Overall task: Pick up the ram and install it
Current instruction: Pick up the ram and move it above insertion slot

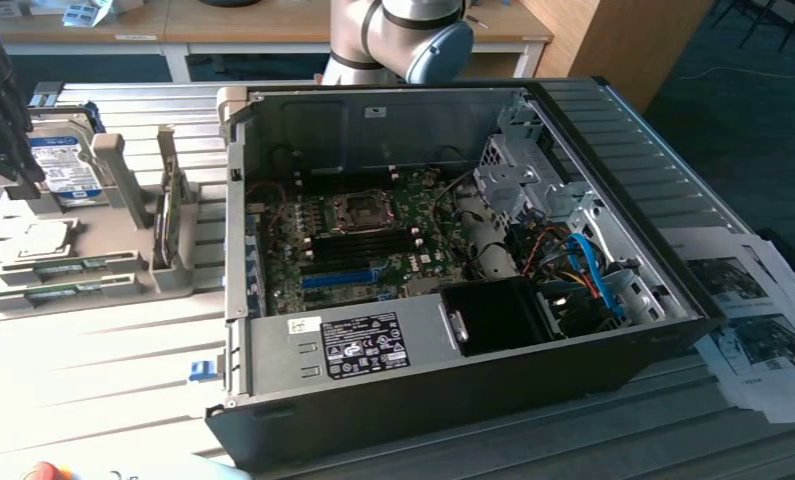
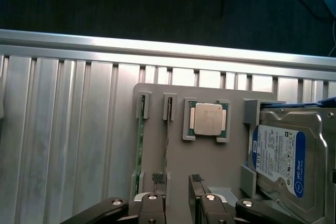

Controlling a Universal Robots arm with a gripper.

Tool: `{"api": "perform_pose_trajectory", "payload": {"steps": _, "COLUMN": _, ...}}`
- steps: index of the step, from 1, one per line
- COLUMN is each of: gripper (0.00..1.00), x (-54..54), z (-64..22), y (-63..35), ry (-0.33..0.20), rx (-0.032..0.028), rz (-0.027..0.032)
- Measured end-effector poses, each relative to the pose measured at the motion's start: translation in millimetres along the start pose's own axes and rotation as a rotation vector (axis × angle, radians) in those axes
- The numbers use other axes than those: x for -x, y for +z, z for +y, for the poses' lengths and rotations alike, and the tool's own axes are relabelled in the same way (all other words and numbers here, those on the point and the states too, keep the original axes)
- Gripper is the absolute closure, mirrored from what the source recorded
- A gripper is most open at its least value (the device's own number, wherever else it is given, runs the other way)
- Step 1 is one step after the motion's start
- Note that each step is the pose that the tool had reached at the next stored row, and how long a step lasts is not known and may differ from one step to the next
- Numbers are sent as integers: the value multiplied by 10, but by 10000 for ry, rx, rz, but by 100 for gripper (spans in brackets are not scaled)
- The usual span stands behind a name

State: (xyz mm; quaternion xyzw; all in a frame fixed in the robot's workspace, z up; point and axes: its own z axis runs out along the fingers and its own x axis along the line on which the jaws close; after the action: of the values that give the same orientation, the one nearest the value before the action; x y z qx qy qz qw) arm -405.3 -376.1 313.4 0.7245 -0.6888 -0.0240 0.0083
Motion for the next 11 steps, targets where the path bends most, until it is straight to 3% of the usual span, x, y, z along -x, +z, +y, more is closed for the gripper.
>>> {"api": "perform_pose_trajectory", "payload": {"steps": 11, "gripper": 69, "x": -3, "z": -7, "y": 148, "ry": 0, "rx": -1, "rz": 0}}
